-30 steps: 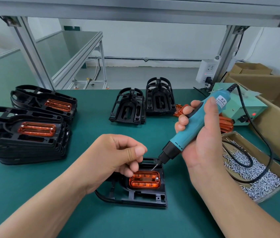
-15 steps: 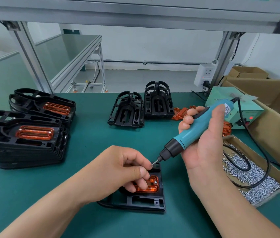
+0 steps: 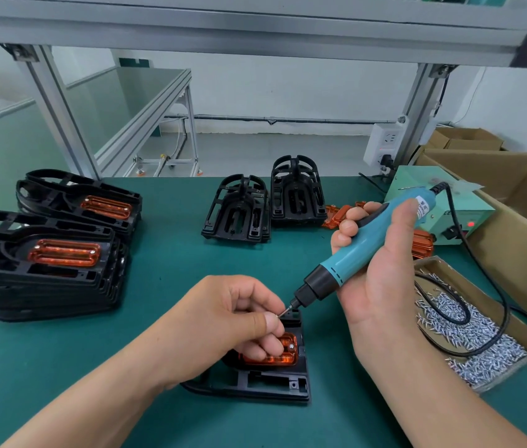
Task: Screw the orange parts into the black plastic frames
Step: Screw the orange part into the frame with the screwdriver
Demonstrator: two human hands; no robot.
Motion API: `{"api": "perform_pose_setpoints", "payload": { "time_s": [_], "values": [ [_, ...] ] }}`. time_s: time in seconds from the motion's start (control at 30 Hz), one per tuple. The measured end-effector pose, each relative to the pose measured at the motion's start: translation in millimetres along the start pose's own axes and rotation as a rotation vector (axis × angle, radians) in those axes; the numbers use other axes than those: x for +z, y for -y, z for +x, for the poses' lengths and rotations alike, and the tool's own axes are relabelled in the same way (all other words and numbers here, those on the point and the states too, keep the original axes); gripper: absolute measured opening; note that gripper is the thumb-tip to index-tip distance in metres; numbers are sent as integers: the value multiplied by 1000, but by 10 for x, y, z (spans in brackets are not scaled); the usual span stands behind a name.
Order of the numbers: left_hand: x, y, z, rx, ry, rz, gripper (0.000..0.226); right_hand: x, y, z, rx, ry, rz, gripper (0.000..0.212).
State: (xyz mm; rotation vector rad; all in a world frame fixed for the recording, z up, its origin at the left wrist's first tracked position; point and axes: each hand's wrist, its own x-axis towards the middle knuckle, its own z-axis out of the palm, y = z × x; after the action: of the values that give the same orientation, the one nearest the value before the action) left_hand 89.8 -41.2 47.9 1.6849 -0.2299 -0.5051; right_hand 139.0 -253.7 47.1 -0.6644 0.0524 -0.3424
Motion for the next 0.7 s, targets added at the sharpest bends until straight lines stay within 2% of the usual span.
{"api": "perform_pose_setpoints", "payload": {
  "time_s": [0.33, 0.7],
  "values": [
    [-20, 9, 10, 1, 13, 17, 10, 0, -4, -15, 3, -10, 2, 45],
    [-23, 57, 39, 57, 10, 124, 18, 13, -38, -46, 0, 39, -21, 47]
  ]
}}
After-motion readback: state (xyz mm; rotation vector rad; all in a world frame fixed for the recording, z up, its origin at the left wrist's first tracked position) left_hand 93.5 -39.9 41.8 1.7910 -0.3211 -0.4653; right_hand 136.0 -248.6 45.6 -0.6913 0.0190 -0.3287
